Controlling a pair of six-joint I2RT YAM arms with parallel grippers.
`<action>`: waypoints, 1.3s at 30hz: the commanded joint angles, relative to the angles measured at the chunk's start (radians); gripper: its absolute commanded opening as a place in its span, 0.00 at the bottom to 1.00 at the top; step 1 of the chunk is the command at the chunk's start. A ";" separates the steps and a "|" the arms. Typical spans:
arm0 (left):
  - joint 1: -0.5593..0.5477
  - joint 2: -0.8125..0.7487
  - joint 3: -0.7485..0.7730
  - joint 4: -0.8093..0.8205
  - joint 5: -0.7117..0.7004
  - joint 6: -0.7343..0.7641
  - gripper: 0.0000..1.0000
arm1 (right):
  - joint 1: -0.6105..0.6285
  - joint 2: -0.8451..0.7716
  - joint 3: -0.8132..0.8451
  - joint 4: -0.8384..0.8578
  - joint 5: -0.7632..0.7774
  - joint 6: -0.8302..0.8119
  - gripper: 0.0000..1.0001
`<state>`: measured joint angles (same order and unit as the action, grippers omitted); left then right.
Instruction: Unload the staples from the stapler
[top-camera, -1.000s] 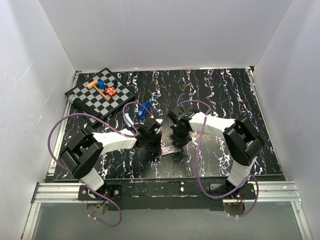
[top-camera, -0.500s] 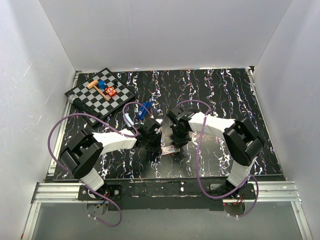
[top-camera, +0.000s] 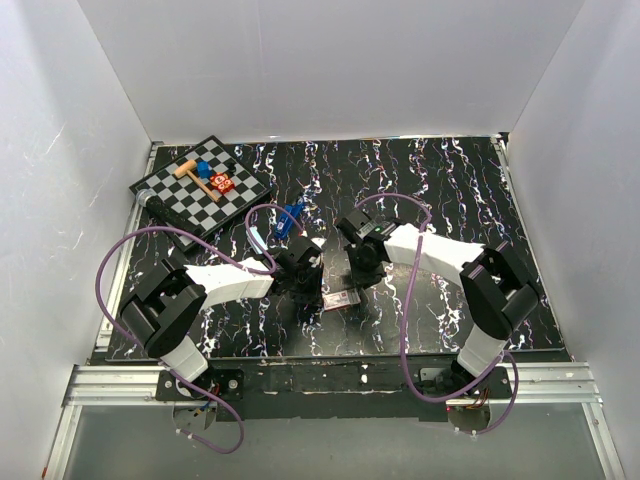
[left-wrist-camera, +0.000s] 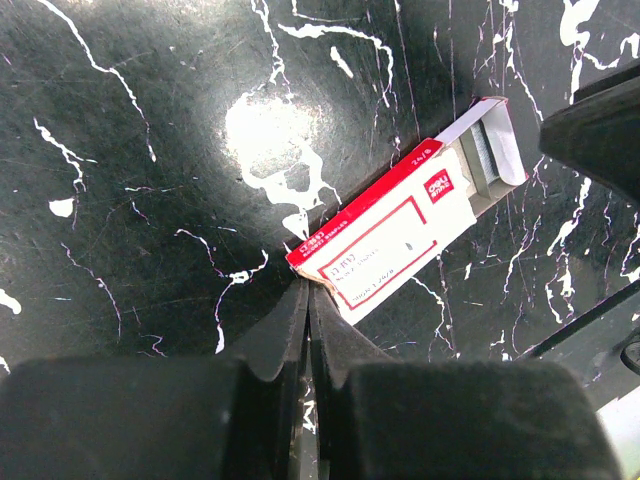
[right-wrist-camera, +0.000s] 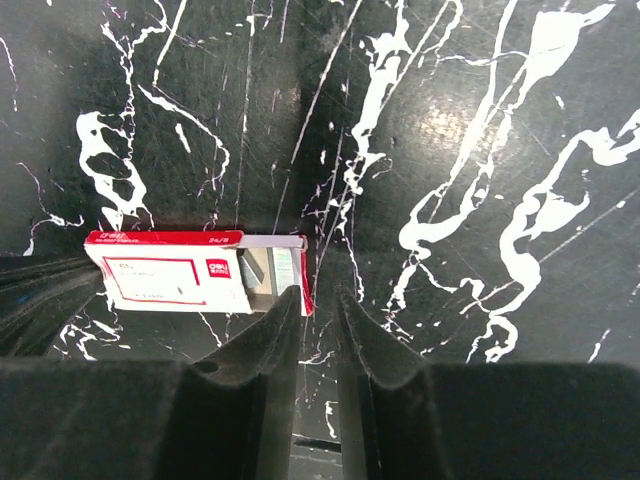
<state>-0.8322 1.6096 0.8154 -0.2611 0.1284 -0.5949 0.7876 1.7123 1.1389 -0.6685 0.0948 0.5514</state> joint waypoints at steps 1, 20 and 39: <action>0.004 -0.031 -0.002 0.002 0.002 0.004 0.00 | 0.006 -0.043 -0.007 -0.031 0.052 0.008 0.26; 0.004 -0.036 -0.005 0.000 0.002 0.014 0.00 | 0.001 0.058 0.015 -0.019 -0.007 -0.004 0.01; 0.004 -0.031 -0.005 0.003 0.000 0.010 0.00 | 0.012 0.084 0.033 0.010 -0.129 0.012 0.01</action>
<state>-0.8322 1.6096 0.8150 -0.2607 0.1284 -0.5919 0.7879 1.7840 1.1374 -0.6769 0.0078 0.5484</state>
